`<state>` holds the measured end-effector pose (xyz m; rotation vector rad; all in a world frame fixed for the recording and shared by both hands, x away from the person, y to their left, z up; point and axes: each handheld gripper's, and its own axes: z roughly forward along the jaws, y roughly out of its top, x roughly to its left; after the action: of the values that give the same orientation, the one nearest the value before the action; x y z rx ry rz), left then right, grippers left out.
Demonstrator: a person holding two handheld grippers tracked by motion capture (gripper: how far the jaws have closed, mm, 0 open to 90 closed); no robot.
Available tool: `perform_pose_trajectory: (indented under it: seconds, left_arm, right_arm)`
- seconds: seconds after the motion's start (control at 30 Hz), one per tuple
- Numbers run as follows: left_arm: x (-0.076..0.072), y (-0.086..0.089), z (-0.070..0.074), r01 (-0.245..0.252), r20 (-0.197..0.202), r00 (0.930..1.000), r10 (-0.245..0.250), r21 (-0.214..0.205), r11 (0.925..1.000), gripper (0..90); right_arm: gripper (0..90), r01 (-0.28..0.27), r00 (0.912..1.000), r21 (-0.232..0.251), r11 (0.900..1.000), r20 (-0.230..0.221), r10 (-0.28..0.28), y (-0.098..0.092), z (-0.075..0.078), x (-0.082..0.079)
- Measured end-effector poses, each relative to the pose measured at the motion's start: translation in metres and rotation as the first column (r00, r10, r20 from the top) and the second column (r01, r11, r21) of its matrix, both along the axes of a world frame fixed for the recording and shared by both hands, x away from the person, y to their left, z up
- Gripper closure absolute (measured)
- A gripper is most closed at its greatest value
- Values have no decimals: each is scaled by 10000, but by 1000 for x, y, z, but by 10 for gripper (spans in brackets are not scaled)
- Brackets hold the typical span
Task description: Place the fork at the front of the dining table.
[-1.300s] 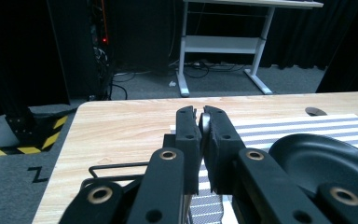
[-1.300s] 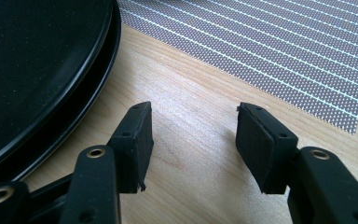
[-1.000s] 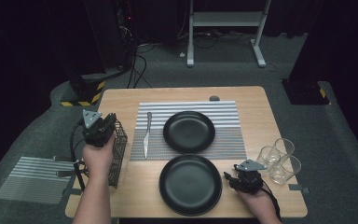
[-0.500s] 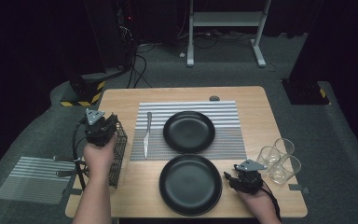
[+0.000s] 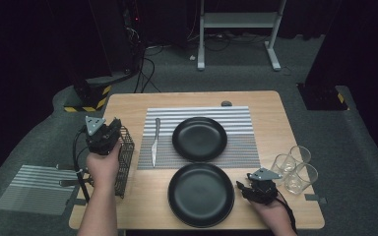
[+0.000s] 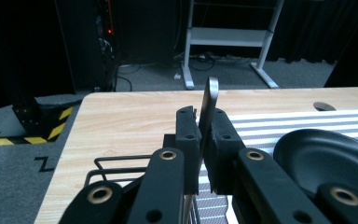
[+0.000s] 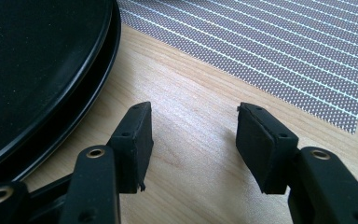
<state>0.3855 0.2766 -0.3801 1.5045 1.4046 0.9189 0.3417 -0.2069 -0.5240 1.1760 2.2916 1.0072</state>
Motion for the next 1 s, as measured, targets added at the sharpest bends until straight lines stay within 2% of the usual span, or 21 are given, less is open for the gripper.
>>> perform_pose_trajectory:
  seconds: [0.03,0.07,0.1,0.13,0.23,0.3,0.53,0.73,0.83,0.9,0.93,1.0]
  left_arm:
    - [-2,-1,0,-148,87,9999,149,-190,9997,843]
    - [-2,0,1,-81,229,9997,82,-42,10000,845]
    - [-4,-1,1,-139,386,9991,146,-167,9998,845]
    - [-5,1,2,-144,447,9989,145,-23,9999,845]
    - [-8,0,2,-180,715,9972,198,-263,9995,846]
    - [-10,0,3,-160,888,9959,179,-213,9996,847]
    - [-17,0,5,-217,1553,9875,272,-371,9991,849]
    - [-21,1,6,-230,1984,9796,313,-444,9987,850]
    - [-23,1,6,-230,2165,9756,365,-645,9977,851]
    - [-24,2,7,-265,2231,9741,366,-478,9985,852]
    - [-24,1,7,-316,2191,9746,461,-693,9971,853]
    - [-24,2,7,-281,2271,9729,433,-697,9972,853]
  right_arm:
    - [458,1,10000,1,10000,3,-1,0,0,0]
    - [457,-1,10000,-4,10000,3,1,0,0,0]
    - [458,-1,10000,-1,10000,3,1,0,0,0]
    - [457,1,10000,2,10000,-1,-1,0,0,0]
    - [458,-1,10000,-3,10000,3,1,0,0,0]
    - [458,1,10000,-6,10000,3,-1,0,0,0]
    - [458,14,10000,-13,10000,6,-14,0,0,0]
    - [458,19,10000,-17,10000,9,-19,0,0,0]
    - [458,21,10000,-15,10000,5,-21,0,0,0]
    - [458,20,10000,-18,10000,7,-19,0,0,0]
    - [457,22,10000,-20,10000,9,-22,0,0,0]
    - [458,21,10000,-20,10000,6,-21,0,0,0]
